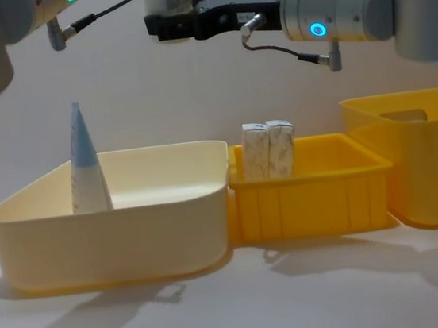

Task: Bimanual collaborative sorting of washing and personal care products

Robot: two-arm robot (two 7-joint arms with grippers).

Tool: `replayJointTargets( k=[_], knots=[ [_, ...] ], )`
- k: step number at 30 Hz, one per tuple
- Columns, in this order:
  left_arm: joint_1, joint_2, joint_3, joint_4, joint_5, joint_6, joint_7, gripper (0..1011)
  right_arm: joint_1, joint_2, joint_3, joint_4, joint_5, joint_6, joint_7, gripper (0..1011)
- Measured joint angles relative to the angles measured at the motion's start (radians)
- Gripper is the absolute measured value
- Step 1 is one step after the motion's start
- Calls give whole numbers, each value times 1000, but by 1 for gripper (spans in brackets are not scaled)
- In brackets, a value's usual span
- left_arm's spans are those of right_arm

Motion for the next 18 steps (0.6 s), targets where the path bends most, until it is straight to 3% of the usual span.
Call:
replayJointTargets(
  k=[10, 18],
  knots=[
    [1, 0, -1, 0, 1, 0, 0, 204, 39, -27, -13, 56, 10, 1, 18, 1001],
    [1, 0, -1, 0, 2, 0, 0, 204, 53, -39, -17, 74, 22, 9, 31, 834]
  ],
)
